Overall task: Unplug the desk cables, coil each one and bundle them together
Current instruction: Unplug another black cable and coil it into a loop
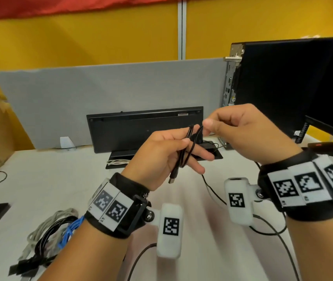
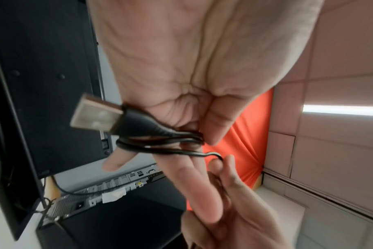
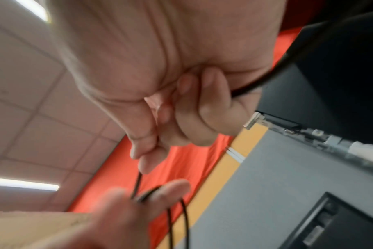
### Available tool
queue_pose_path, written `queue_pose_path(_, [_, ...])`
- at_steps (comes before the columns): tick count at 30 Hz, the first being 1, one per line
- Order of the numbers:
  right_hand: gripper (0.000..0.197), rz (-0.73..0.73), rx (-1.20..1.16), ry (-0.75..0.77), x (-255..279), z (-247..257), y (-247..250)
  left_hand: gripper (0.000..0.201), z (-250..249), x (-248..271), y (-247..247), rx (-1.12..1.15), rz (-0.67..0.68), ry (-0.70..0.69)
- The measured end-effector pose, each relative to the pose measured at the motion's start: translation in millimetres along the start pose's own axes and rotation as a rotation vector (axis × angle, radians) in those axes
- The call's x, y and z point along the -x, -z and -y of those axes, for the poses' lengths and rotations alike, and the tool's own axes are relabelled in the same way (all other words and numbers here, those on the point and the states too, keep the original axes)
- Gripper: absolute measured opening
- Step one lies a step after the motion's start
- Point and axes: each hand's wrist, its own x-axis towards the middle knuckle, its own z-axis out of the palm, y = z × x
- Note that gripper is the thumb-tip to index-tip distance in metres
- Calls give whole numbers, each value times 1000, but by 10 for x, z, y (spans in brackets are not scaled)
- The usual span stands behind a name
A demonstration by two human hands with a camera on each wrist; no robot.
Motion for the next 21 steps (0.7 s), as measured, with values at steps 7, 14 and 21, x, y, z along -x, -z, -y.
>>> queue_pose_path(7, [6, -273, -140, 97, -85, -226, -155, 36, 29, -1, -4, 122, 89, 2])
queue_pose_path(14, [22, -146, -37, -2, -126, -416, -269, 45, -41, 5, -9, 487, 133, -94])
queue_pose_path(21, [28, 311, 138, -217, -84, -418, -375, 45, -47, -35, 66, 550, -93, -235])
